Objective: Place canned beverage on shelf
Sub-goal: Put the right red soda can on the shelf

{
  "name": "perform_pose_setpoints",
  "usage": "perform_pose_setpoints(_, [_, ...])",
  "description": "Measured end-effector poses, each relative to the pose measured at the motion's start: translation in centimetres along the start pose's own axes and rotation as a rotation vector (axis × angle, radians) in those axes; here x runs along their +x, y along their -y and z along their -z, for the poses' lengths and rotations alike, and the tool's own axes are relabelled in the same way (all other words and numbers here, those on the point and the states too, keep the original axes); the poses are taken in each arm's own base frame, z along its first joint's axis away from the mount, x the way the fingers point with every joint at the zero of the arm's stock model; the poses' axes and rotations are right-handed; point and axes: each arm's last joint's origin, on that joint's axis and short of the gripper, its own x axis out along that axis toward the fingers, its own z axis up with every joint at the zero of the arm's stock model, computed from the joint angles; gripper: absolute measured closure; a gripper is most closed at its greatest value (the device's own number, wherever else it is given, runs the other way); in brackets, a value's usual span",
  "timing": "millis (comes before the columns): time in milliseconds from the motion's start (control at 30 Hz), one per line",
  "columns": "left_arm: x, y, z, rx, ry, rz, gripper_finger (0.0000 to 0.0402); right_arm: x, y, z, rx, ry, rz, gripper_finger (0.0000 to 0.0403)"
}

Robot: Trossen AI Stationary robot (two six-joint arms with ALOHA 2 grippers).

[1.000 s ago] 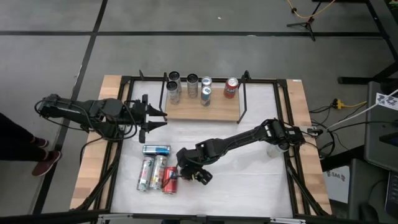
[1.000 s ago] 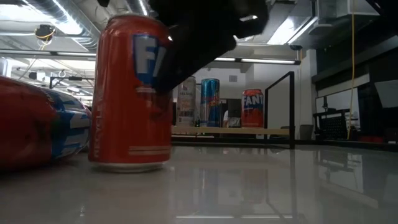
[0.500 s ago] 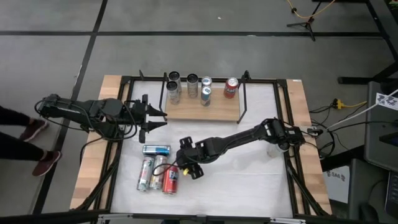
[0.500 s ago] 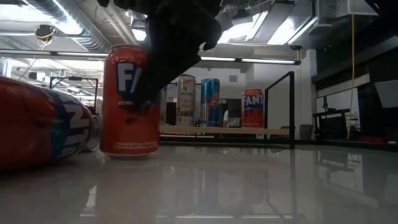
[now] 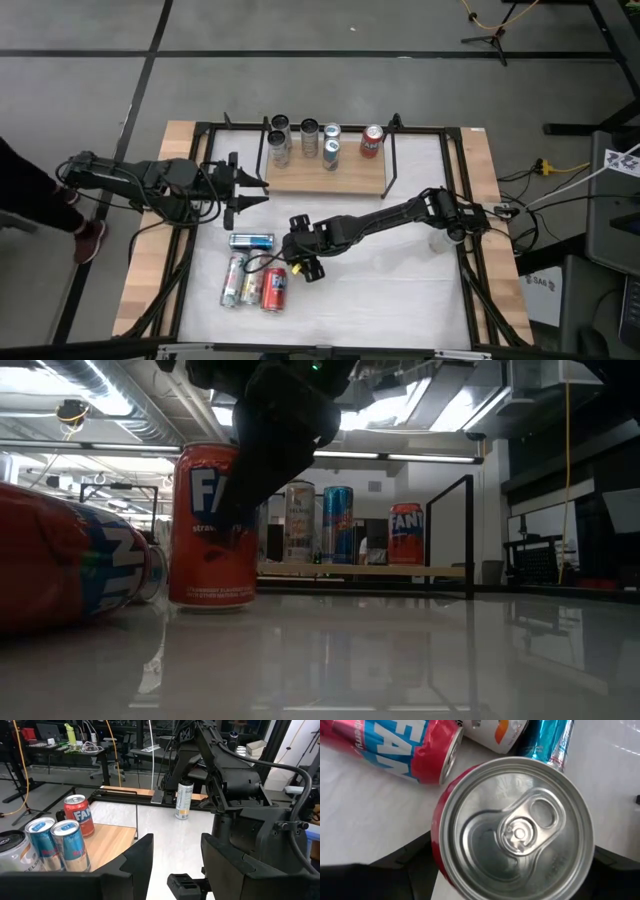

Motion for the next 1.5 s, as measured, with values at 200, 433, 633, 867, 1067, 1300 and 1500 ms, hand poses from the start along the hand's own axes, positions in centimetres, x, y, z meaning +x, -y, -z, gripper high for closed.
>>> perform_pose_setpoints(200, [0.0,0.0,0.02,0.0,-0.002,0.0,0.0243,0.0,0.0,0.0,0.0,-0.001,0.001,0.0086])
perform_pose_setpoints(433, [0.0,-0.01,0.01,0.001,-0.002,-0.001,0.0243,0.0,0.0,0.01,0.0,-0.001,-0.001,0.0086])
perform_pose_setpoints(633, [0.0,0.0,0.01,0.0,-0.002,0.0,0.0243,0.0,-0.08,-0.01,-0.001,0.004,-0.028,0.0086])
perform_pose_setpoints(867, [0.0,-0.01,0.0,0.0,-0.001,-0.001,0.0243,0.01,-0.08,0.0,-0.003,0.004,-0.028,0.0086])
perform_pose_setpoints(1067, [0.0,0.0,0.0,0.0,-0.001,0.0,0.0243,0.0,-0.1,-0.01,-0.004,0.004,-0.028,0.0086])
perform_pose_setpoints(1300, [0.0,-0.01,0.0,0.0,-0.001,-0.001,0.0243,0.03,-0.03,0.0,0.007,0.0,0.009,0.0086])
perform_pose_setpoints(1500, [0.0,0.0,0.0,0.0,-0.001,0.0,0.0243,0.04,0.07,0.01,-0.015,-0.004,0.039,0.0086])
